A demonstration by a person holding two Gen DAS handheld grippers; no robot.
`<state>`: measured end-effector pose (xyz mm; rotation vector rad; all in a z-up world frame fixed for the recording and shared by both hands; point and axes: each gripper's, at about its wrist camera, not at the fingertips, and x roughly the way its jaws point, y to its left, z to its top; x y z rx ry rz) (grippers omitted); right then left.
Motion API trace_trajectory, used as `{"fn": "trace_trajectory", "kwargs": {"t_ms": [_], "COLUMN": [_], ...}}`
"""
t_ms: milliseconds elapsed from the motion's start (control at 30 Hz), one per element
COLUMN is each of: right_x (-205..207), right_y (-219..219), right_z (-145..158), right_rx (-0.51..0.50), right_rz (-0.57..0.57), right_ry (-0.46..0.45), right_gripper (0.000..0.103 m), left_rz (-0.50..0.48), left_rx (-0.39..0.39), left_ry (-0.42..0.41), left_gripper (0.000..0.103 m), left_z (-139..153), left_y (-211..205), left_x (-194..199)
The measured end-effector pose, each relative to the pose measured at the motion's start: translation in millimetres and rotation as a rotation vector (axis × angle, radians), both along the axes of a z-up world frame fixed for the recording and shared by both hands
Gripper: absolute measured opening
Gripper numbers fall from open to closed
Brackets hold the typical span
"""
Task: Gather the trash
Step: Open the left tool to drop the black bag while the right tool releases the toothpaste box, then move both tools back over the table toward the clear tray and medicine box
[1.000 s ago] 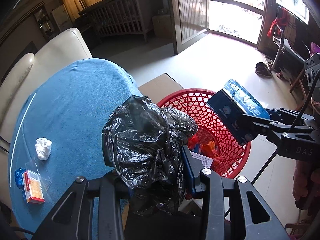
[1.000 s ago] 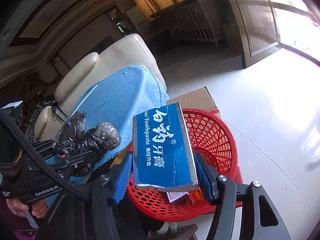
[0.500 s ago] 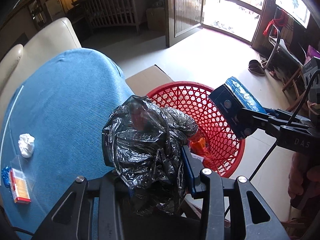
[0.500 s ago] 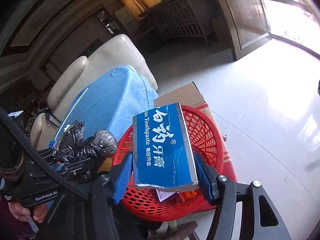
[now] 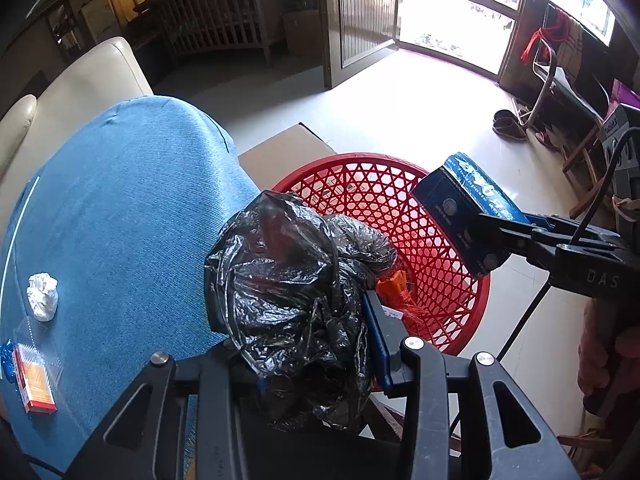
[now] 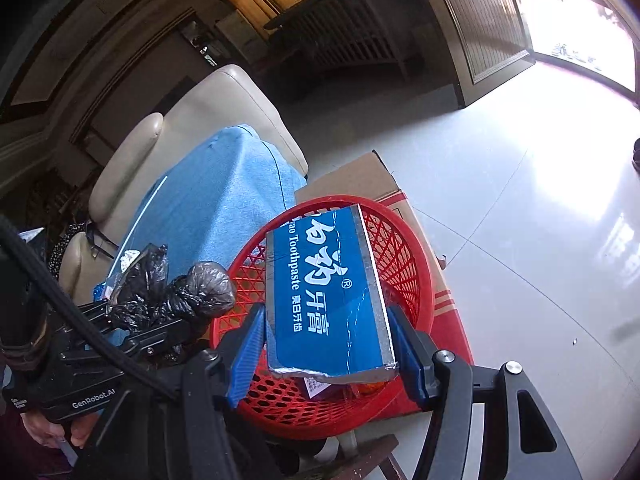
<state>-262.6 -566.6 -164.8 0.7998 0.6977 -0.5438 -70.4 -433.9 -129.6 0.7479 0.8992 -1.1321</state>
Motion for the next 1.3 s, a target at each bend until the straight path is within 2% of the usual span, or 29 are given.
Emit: {"fn": "trace_trajectory", "kwargs": {"t_ms": [400, 467, 500, 533, 700, 1000, 1300], "right_x": [-3.6, -2.5, -2.2, -1.4, 1.2, 12.2, 40.8], "right_y": [-4.5, -5.2, -5.6, -6.0, -7.7, -0.3, 17.3], "right_z": [-3.0, -3.3, -3.8, -4.3, -5.3, 10.3, 27.3], "right_rx": [0.036, 0.045, 0.053, 0.061, 0.093, 0.075, 0.043], "right_rz": [-0.028, -0.027, -0.025, -0.024, -0.028, 0.003, 0.074], "right_ry": [-0.010, -0.011, -0.012, -0.013, -0.022, -0.068, -0.088], "right_gripper": [0.065, 0.065, 0.066, 0.067, 0.068, 0.072, 0.073], "left_rz": [-0.007, -0.006, -0.004, -0.002, 0.007, 0.137, 0.296], "left_rx": [0.013, 0.014, 0.012, 0.007, -0.022, -0.088, -0.159], "left_ry": [-0.009, -0.006, -0.007, -0.008, 0.004, 0.045, -0.012], "left_gripper": [0.043, 0.049, 0.058, 0.061, 0.061, 0.061, 0.062], "left_z": [-3.4, -3.6, -3.5, -2.8, 4.3, 24.2, 43.6], "left_y": [-4.4, -4.2, -3.7, -2.9, 5.5, 47.5, 120.9], "left_x": [-4.8, -4.1, -3.7, -3.6, 4.7, 44.8, 80.4]}}
